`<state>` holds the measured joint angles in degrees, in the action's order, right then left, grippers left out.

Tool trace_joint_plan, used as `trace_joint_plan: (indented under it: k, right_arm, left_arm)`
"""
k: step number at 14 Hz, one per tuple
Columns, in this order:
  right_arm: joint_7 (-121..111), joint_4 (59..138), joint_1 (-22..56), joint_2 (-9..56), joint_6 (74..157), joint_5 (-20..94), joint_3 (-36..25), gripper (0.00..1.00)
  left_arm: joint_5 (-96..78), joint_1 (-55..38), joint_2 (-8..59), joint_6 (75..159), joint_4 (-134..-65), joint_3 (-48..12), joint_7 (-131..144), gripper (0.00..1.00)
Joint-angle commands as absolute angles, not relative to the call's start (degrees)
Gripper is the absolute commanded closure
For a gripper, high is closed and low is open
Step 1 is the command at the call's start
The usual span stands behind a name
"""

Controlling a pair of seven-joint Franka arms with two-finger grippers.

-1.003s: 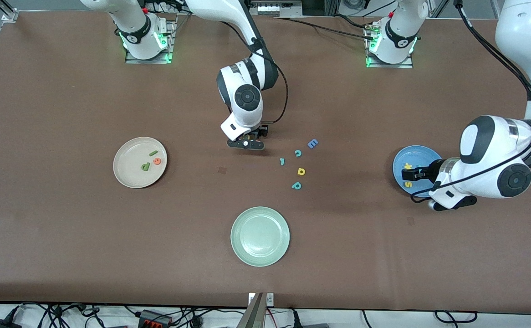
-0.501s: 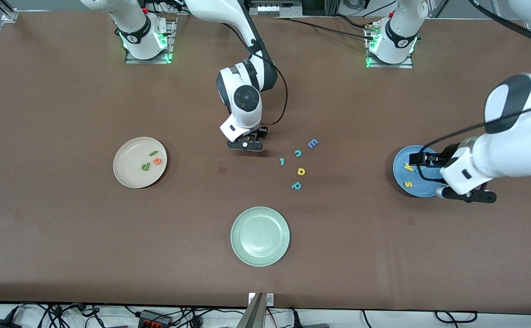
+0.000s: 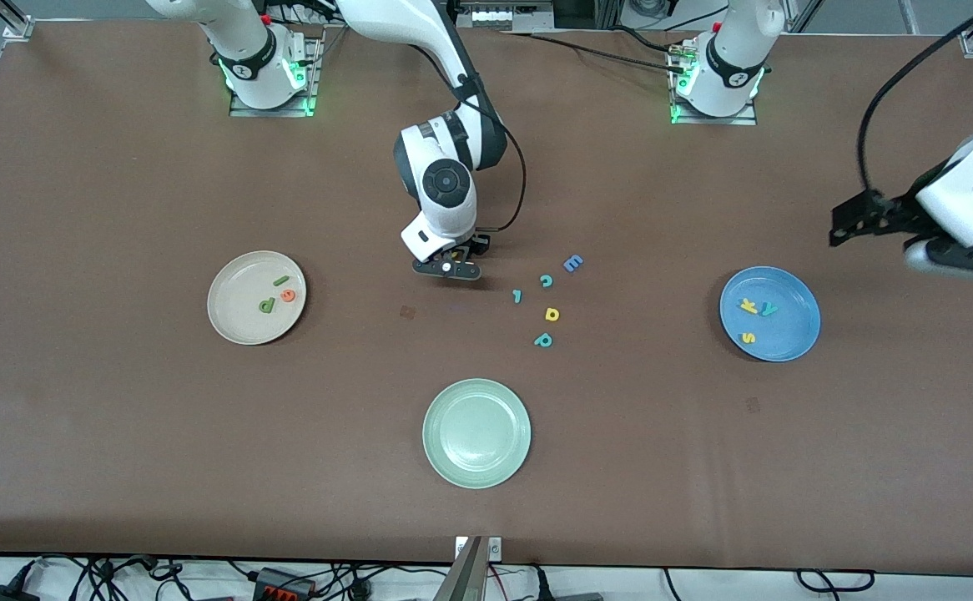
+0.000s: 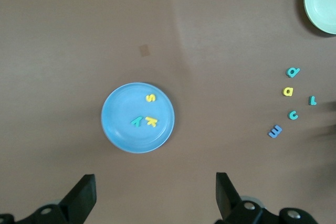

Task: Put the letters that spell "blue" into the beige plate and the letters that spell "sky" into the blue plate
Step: 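Carry the yellow u to the beige plate and open the right gripper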

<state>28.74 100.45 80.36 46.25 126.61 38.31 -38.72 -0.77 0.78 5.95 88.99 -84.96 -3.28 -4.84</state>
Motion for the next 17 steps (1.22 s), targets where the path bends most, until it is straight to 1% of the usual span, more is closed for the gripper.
trace_joint_plan:
  k: [1, 2, 6, 10, 12, 15, 17]
  right_arm:
    - [28.0, 100.9, 79.8, 46.3, 127.2, 39.4, -38.3, 0.71]
    - [28.0, 100.8, 79.9, 46.3, 127.1, 39.4, -38.2, 0.76]
    - [27.9, 100.2, 78.6, 45.4, 126.9, 39.4, -39.0, 0.77]
    - [26.5, 99.8, 77.9, 44.9, 126.3, 39.1, -46.1, 0.77]
    - [23.5, 100.3, 76.6, 44.9, 125.6, 38.9, -48.7, 0.77]
    - [12.2, 100.4, 71.0, 44.8, 116.1, 38.9, -51.5, 0.77]
    - [4.7, 100.9, 68.7, 44.8, 111.2, 38.9, -54.0, 0.77]
  left_arm:
    - [-1.8, -0.2, -1.0, 98.3, -95.6, -1.4, -5.4, 0.0]
    - [-1.8, 0.0, -1.6, 101.6, -97.5, -1.4, -5.5, 0.0]
    - [-1.8, 0.3, -0.1, 101.5, -96.3, -2.1, -5.3, 0.0]
    - [-1.1, 0.5, 0.1, 101.4, -96.2, -2.8, -0.5, 0.0]
    - [-1.1, 0.7, 0.3, 101.3, -95.7, -2.6, -0.7, 0.0]
    - [-1.2, 1.1, 0.6, 101.1, -95.1, -2.1, -0.7, 0.0]
    - [-1.2, 1.4, 2.4, 101.0, -92.8, -2.1, -0.7, 0.0]
